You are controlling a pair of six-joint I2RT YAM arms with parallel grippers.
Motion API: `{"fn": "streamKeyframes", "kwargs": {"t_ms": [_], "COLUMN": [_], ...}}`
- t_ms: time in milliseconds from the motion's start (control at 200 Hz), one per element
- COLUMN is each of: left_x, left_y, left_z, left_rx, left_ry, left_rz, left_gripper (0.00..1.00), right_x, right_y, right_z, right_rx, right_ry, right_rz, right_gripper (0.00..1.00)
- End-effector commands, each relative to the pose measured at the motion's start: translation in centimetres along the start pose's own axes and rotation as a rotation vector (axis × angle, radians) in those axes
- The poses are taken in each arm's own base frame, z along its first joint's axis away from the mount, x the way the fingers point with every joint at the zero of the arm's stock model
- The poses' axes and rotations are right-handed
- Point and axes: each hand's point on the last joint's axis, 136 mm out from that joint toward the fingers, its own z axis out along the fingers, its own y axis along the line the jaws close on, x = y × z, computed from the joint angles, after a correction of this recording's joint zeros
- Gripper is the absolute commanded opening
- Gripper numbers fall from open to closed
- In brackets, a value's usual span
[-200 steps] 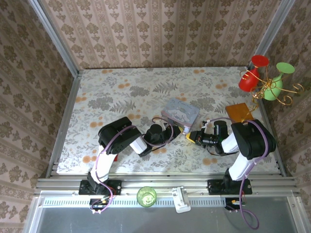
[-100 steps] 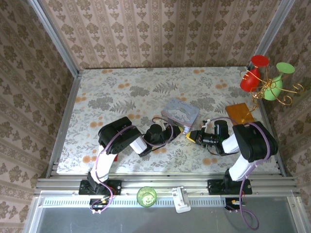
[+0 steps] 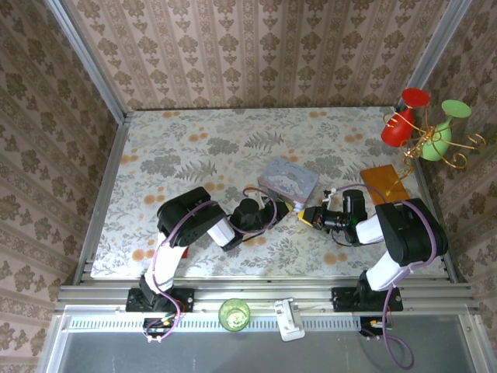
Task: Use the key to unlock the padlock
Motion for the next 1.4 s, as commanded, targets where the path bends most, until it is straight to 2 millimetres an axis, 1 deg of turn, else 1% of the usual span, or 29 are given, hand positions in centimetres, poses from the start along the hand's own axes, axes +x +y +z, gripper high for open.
{"fn": "streamKeyframes", "kwargs": {"t_ms": [0, 50, 110, 160, 310, 400, 480, 590, 635, 740, 870, 1140, 1215, 1250, 1395], "left_x": [0.2, 0.1, -0.1, -0.2, 0.1, 0.2, 0.3, 0.2, 0.2, 0.2, 0.2, 0.3, 0.3, 0.3, 0.8], "left_y": [-0.4, -0.4, -0.1, 0.0, -1.1, -0.8, -0.7, -1.2, -1.4, -1.4, -1.9, -1.3, -1.9, -2.1, -2.1], "left_z": [-0.2, -0.2, -0.4, -0.5, 0.1, 0.3, 0.3, 0.2, 0.2, 0.4, 0.5, 0.6, 0.6, 0.7, 1.0], "left_rx": [0.020, 0.019, 0.015, 0.010, 0.038, 0.036, 0.033, 0.042, 0.049, 0.053, 0.061, 0.051, 0.061, 0.067, 0.070], "left_ry": [-0.002, -0.006, -0.013, -0.019, 0.004, 0.006, 0.007, 0.005, 0.003, 0.005, -0.001, -0.003, 0.000, 0.002, 0.022], "left_rz": [-0.004, -0.010, -0.015, -0.018, 0.001, -0.010, -0.014, -0.008, -0.006, -0.038, -0.021, -0.047, -0.022, -0.021, -0.032], "left_gripper": [0.00, 0.00, 0.00, 0.00, 0.00, 0.00, 0.00, 0.00, 0.00, 0.00, 0.00, 0.00, 0.00, 0.00, 0.00], "right_x": [0.0, -0.1, -0.2, -0.2, -0.2, -0.2, -0.2, -0.5, -0.6, -0.7, -0.6, 0.1, 0.3, 0.2, -0.4], "right_y": [-0.6, -1.3, -1.4, -1.2, -0.7, -0.2, -0.1, 0.3, 0.4, 0.2, 0.3, 0.3, 0.1, 0.1, 0.3], "right_z": [-0.3, -0.4, -0.5, -0.5, -0.4, -0.3, -0.3, -0.2, -0.2, -0.1, -0.2, 0.0, -0.1, 0.0, 0.1], "right_rx": [0.029, 0.062, 0.072, 0.063, 0.034, -0.001, -0.006, -0.017, -0.013, 0.001, 0.001, -0.010, -0.006, -0.007, -0.034], "right_ry": [0.000, -0.011, -0.014, -0.016, -0.008, -0.003, -0.005, -0.002, -0.001, 0.006, 0.004, 0.030, 0.022, 0.024, 0.015], "right_rz": [0.016, 0.034, 0.030, 0.026, 0.014, 0.005, 0.006, -0.003, -0.005, -0.008, -0.011, -0.002, -0.001, -0.001, 0.001], "right_gripper": [0.00, 0.00, 0.00, 0.00, 0.00, 0.00, 0.00, 0.00, 0.00, 0.00, 0.00, 0.00, 0.00, 0.00, 0.00]}}
